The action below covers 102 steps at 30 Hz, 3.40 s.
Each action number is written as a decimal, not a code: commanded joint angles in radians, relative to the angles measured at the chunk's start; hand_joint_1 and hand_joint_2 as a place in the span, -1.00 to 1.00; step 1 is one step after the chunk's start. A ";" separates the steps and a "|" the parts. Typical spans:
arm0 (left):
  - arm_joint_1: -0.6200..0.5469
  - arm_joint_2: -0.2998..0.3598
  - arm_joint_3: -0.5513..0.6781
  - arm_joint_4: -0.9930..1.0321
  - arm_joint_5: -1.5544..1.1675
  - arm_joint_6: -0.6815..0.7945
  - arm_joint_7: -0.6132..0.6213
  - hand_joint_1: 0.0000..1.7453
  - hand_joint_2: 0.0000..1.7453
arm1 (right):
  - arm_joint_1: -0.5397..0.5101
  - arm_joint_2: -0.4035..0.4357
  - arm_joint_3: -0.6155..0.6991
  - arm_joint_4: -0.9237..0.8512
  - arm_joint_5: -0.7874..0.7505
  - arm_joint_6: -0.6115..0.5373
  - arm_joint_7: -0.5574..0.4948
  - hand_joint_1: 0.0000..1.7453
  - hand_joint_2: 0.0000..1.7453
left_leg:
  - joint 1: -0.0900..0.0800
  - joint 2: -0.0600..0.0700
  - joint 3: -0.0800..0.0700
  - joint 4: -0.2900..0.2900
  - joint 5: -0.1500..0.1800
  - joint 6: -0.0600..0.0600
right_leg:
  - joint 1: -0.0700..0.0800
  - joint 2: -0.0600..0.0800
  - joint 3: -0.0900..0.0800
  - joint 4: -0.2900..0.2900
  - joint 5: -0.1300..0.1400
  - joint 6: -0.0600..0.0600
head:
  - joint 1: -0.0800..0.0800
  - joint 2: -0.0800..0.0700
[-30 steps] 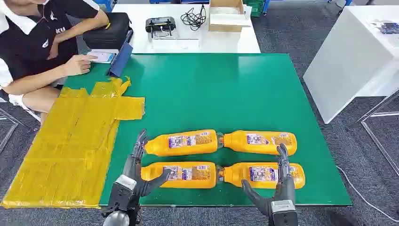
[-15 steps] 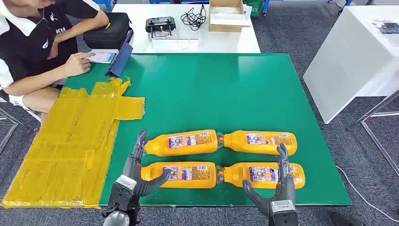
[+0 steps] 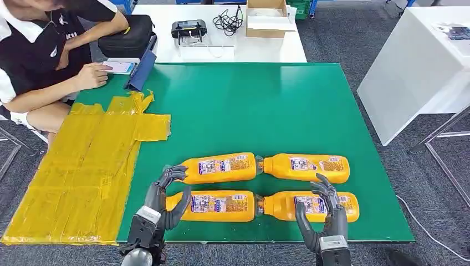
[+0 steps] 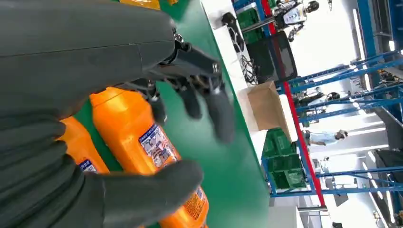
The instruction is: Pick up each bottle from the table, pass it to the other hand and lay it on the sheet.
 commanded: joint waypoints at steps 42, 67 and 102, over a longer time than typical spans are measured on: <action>-0.318 0.046 -0.015 0.032 -0.172 0.082 0.134 -1.00 1.00 | -0.681 -0.010 0.240 0.571 0.643 -0.095 0.203 -1.00 1.00 | 0.002 0.004 0.001 0.000 0.005 -0.001 | 0.002 0.001 0.001 0.000 0.004 -0.004 | 0.000 0.000; -0.433 0.036 -0.092 0.108 -0.029 -0.017 0.086 -1.00 1.00 | -1.006 0.090 0.375 1.190 0.596 0.065 0.114 -1.00 1.00 | 0.001 -0.001 -0.001 0.000 0.008 -0.001 | 0.001 -0.004 0.000 0.001 0.004 -0.003 | 0.000 0.000; -0.500 0.041 0.131 0.258 -0.039 0.267 0.066 -1.00 1.00 | -0.993 0.146 0.396 1.307 0.469 0.163 0.025 -1.00 1.00 | 0.003 -0.001 0.001 0.000 0.007 -0.002 | 0.003 -0.004 0.002 0.001 0.003 -0.003 | 0.000 0.000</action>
